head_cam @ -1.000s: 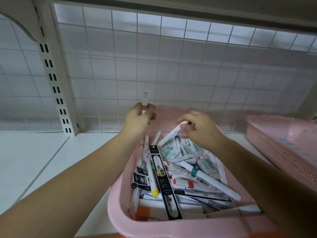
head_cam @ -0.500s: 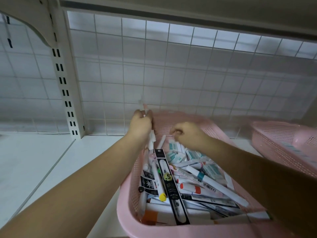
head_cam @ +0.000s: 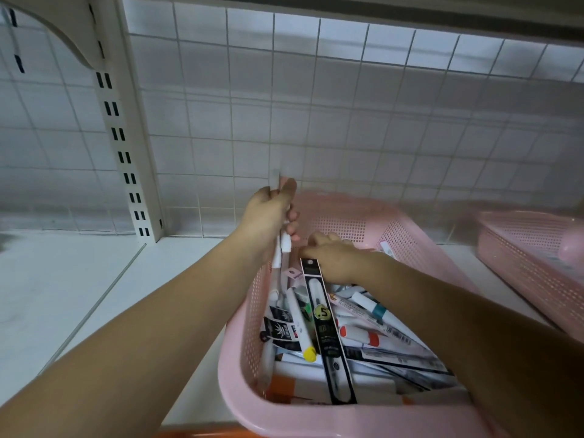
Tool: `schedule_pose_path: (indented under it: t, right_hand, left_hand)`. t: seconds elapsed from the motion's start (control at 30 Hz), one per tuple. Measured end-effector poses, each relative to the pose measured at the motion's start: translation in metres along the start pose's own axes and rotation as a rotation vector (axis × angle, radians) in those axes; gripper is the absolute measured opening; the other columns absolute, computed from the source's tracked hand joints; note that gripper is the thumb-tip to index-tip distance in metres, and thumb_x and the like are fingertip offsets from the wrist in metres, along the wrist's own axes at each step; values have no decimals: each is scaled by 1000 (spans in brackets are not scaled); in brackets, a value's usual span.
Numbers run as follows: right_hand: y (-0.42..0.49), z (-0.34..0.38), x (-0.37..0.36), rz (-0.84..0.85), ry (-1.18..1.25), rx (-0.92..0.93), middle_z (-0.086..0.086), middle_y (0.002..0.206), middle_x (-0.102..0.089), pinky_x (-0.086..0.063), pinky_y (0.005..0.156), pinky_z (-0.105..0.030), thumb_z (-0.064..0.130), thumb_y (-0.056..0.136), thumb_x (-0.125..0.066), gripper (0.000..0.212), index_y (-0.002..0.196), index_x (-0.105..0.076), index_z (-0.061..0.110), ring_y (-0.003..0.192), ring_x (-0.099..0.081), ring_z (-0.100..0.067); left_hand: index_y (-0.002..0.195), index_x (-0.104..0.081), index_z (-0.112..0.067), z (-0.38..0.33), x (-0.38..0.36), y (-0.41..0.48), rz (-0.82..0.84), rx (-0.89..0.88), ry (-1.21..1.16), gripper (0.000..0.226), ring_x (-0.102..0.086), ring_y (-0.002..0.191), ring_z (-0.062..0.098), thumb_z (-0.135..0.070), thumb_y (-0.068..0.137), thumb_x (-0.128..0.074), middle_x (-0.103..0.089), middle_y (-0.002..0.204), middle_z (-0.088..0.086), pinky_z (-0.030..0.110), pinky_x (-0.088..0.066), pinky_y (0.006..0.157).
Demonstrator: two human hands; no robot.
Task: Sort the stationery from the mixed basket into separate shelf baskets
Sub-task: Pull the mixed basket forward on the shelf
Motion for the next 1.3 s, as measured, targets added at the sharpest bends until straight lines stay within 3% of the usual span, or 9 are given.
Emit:
schedule_pose_path:
  t: [0.3,0.5,0.57,0.73,0.83,0.93,1.07,1.17,1.3]
  right_hand:
    - [-8,8,11,-47,-138,77,-2,129,-41,-25,95,-36,26,90,-55,49,136,-40,35,115,-32,-24]
    - [-14,-3,14,-171,-119,53,-2,124,-47,-27,91,-34,7,89,-47,48,133,-46,26,113,-35,-21]
    - [-16,-13,23,-278,45,7,-3,115,-56,-37,93,-32,19,96,-45,31,126,-53,19,106,-46,-19]
    - [-32,-27,58,-472,953,-65,-1,79,-61,-49,71,-25,15,97,-46,25,118,-58,6,68,-56,-11]
    - [-40,-15,66,-443,1126,2,10,61,-62,-42,48,-8,17,97,-48,17,98,-63,10,48,-54,5]
    - [-42,-8,64,-397,1216,1,6,58,-65,-45,44,-13,20,96,-50,20,83,-64,12,43,-56,0]
    - [-40,-5,59,-392,1253,13,-2,67,-67,-51,53,-21,22,92,-56,15,84,-65,14,49,-61,-9]
    - [-38,-13,63,-451,1190,-22,1,68,-64,-50,52,-18,25,92,-56,19,95,-67,10,56,-60,-11]
    - [-41,-50,65,-556,747,-255,-11,80,-67,-53,59,-28,25,95,-50,27,99,-64,2,63,-60,-20]
  left_hand:
    - [103,-42,-7,3,-4,-2,23,12,41,21,-32,34,12,-27,97,-47,-39,54,3,18,-34,39]
    - [101,-44,-6,2,-1,0,1,-18,17,20,-34,34,12,-25,96,-48,-42,47,1,18,-37,38]
    - [98,-44,-6,1,2,1,-17,-25,5,18,-36,34,12,-22,95,-51,-43,47,0,19,-38,38]
    - [83,-48,-11,-1,9,4,-63,-56,-19,12,-48,42,14,-14,94,-53,-50,58,4,30,-47,50]
    - [89,-51,-11,-2,9,5,-52,-56,-85,4,-64,60,17,-11,94,-52,-62,76,7,34,-55,58]
    - [106,-53,-6,-1,4,4,30,-4,-184,12,-69,70,22,-9,94,-49,-69,92,10,38,-59,61]
    - [122,-50,5,3,2,6,68,39,-155,31,-69,79,23,-6,92,-51,-67,104,16,32,-59,64]
    - [106,-54,4,3,5,6,45,41,-165,16,-69,69,21,-4,91,-52,-70,82,13,32,-59,59]
    - [94,-47,-8,2,9,5,4,30,-209,3,-70,65,23,-7,94,-50,-66,73,10,38,-58,70]
Point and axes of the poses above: each hand's wrist, its own y-axis towards the middle knuckle, its own x-axis out of the back of the hand, z = x × y, the point moved 7 cm from there along y, towards the middle knuckle
